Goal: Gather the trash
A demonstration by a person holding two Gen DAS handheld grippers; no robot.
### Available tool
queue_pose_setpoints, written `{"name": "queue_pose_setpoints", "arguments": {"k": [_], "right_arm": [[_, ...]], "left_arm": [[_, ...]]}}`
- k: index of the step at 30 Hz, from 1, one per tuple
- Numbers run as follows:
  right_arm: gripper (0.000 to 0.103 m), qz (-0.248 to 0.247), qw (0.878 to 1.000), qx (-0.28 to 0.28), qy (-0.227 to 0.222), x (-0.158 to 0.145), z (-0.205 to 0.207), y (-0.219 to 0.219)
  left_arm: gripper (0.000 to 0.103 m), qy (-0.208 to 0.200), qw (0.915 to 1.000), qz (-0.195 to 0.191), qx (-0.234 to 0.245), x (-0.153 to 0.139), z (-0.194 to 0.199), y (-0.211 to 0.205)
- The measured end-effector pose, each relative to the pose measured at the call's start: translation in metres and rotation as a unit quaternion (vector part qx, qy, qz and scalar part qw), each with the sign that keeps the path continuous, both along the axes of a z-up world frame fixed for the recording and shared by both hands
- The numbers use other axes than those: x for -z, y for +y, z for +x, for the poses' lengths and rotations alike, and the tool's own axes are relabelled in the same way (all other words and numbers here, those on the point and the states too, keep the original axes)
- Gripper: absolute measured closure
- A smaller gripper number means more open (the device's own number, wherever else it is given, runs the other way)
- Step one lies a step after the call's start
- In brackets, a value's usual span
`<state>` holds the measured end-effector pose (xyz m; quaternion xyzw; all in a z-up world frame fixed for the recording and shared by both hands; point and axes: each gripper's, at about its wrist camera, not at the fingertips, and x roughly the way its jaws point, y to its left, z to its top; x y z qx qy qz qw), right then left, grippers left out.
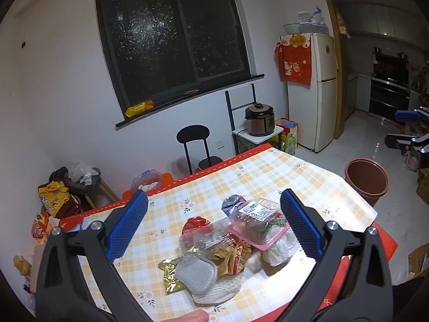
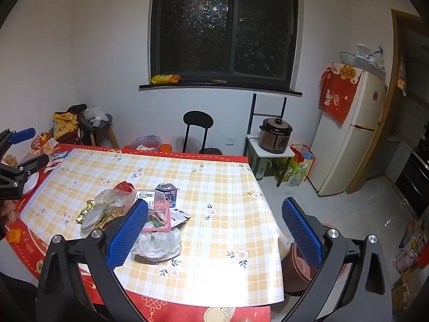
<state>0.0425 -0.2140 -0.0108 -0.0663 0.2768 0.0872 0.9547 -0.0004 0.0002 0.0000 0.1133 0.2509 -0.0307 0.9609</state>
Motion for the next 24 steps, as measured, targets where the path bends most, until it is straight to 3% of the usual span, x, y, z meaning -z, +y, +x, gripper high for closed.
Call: {"name": "queue_pose_setpoints", "arguments": {"k": [6,11,24], "right_arm": [[0.005,0.001,1.000,-0.001,0.001,-0.003,0.000,-0.001],[0.005,-0.001,1.000,-0.001,0.000,-0.006,-0.001,-0.003],[0.005,-0.013,1.000,-0.009,-0.005,-0.007,-0.002,0.000]], "left_arm": [[0.005,0.000,1.0000,0.002,-0.002,-0.009,0.000,0.015],[0.005,-0.009,0.9995,0.029,-0.010,-0.003,0.001,0.007],[0.005,-0.010,0.9992,0.037,-0.012,0.004,0.000,0.000]]}}
